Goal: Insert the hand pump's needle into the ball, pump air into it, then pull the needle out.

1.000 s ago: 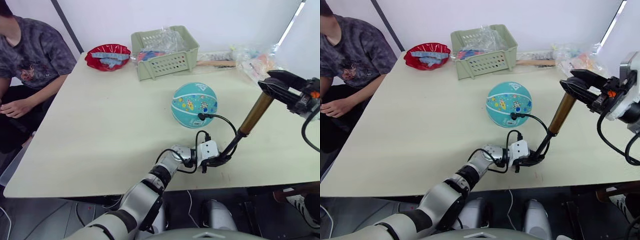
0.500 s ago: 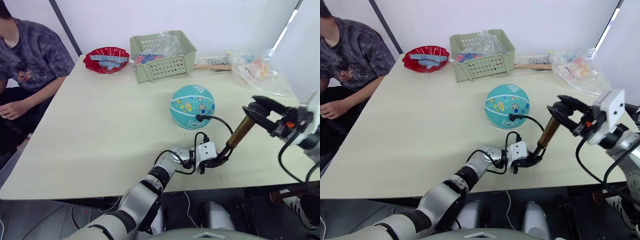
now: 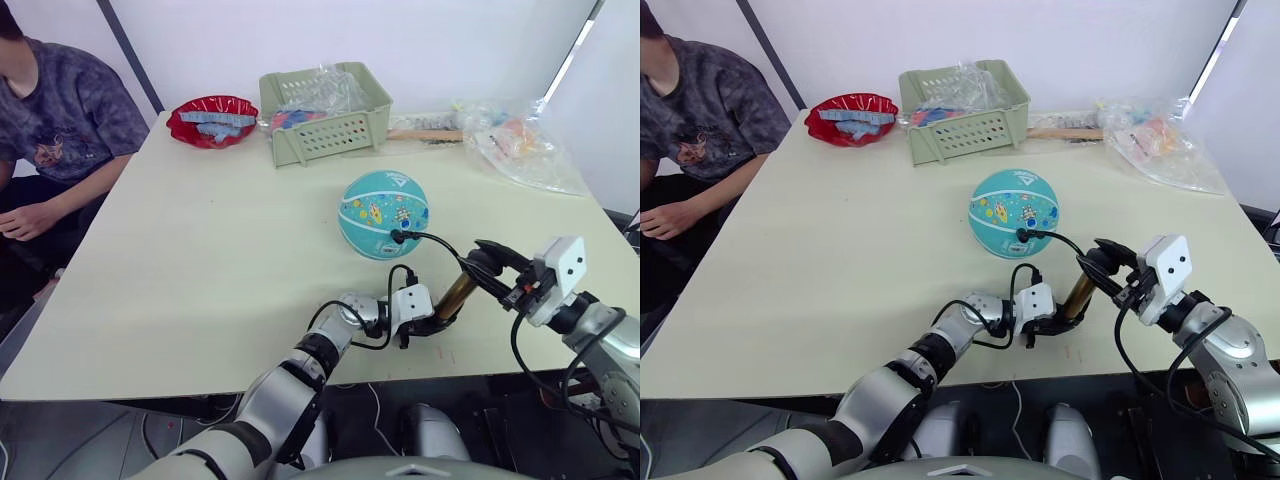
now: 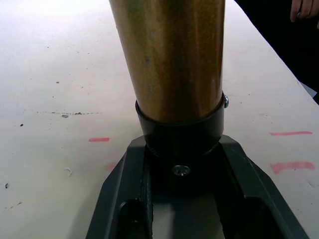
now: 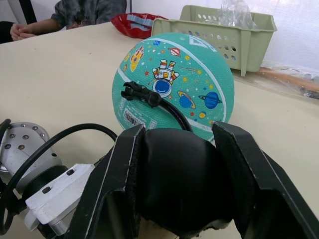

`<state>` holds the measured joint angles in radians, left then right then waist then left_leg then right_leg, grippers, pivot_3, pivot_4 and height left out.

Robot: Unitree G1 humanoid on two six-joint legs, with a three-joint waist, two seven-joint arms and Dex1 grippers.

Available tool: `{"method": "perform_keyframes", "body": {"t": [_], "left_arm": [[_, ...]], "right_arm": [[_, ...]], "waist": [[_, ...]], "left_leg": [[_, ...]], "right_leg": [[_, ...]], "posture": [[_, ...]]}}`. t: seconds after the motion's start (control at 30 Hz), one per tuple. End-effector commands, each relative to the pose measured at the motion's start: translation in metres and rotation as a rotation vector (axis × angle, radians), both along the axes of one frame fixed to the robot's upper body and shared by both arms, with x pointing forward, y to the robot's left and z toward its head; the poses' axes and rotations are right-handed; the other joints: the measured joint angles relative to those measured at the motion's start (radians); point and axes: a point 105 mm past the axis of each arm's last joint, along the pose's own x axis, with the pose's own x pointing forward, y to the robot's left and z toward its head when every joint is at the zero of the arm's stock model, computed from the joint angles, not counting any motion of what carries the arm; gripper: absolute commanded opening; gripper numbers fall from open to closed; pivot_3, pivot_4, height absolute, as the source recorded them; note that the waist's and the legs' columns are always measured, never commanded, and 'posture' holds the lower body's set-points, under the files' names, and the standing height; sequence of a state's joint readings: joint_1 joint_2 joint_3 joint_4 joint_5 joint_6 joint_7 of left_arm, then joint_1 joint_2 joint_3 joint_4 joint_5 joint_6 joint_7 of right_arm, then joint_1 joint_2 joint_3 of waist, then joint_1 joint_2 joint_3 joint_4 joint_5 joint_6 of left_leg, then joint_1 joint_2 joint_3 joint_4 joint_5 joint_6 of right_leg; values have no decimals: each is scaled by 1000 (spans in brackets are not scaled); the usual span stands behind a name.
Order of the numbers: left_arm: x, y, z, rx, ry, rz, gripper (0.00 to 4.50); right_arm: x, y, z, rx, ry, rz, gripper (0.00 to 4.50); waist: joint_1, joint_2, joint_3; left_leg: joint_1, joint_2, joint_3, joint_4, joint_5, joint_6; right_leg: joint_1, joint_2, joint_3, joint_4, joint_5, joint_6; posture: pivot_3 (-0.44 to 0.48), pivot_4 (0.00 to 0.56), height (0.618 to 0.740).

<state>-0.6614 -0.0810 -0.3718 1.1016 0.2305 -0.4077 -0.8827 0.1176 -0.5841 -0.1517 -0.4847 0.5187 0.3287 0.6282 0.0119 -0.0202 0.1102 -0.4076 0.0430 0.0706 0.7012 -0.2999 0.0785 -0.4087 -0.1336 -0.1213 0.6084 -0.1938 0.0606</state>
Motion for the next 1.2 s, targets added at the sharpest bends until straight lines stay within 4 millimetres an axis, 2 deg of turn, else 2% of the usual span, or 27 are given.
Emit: {"method": "perform_keyframes", "body": {"t": [0.03, 0.2, 0.47, 0.67, 0.8, 0.9, 1.0, 1.13, 1.2], "left_arm": [[-20, 18, -36, 129, 95, -32, 1128], [-21, 18, -36, 131, 96, -34, 1128], [-21, 18, -36, 131, 97, -38, 1128], [-21, 17, -36, 130, 97, -42, 1128], [-21, 17, -36, 130, 98, -43, 1128], [-21, 17, -36, 131, 99, -43, 1128], [-21, 17, -36, 131, 99, -42, 1128], [-20, 17, -35, 131, 96, -36, 1128], [-20, 17, -35, 131, 95, -34, 1128]], "right_arm": [[-3, 5, 0, 39, 70, 61, 1596], [6, -6, 53, 60, -52, 59, 1596], [7, -33, 119, 49, -182, 28, 1596], [0, -38, 159, 69, -257, 40, 1596], [-2, -42, 174, 68, -283, 33, 1596], [-2, -42, 174, 70, -279, 34, 1596], [-1, -38, 164, 53, -247, 46, 1596], [4, -31, 92, -33, -64, 45, 1596], [5, -29, 66, -45, -15, 48, 1596]], "waist": [[0, 0, 0], [2, 11, 10], [2, 13, 19], [3, 13, 21], [3, 13, 21], [3, 13, 21], [3, 13, 21], [4, 10, 19], [3, 6, 15]], "left_leg": [[0, 0, 0, 0, 0, 0], [-4, -1, 0, 0, 0, 0], [-7, -4, 1, 1, 0, 0], [-7, -4, 0, 1, 0, 0], [-7, -4, 0, 1, 0, 0], [-7, -4, 0, 1, 0, 0], [-7, -4, 1, 1, 0, 0], [-6, -4, 0, 1, 0, 0], [-6, -4, 0, 1, 0, 0]], "right_leg": [[0, 0, 0, 0, 0, 0], [-4, -1, 0, 0, 0, 0], [-4, -3, 0, 0, 1, 0], [-4, -3, 0, 0, 2, 3], [-4, -3, 0, 0, 3, 3], [-4, -3, 0, 0, 3, 3], [-4, -3, 0, 0, 3, 3], [-3, -2, -1, 0, 3, 4], [-3, -2, -1, 0, 3, 4]], "posture": [[0, 150, 740], [0, 150, 740], [0, 150, 740], [0, 150, 740], [0, 150, 740], [0, 150, 740], [0, 150, 740], [0, 150, 740], [0, 150, 740]]}}
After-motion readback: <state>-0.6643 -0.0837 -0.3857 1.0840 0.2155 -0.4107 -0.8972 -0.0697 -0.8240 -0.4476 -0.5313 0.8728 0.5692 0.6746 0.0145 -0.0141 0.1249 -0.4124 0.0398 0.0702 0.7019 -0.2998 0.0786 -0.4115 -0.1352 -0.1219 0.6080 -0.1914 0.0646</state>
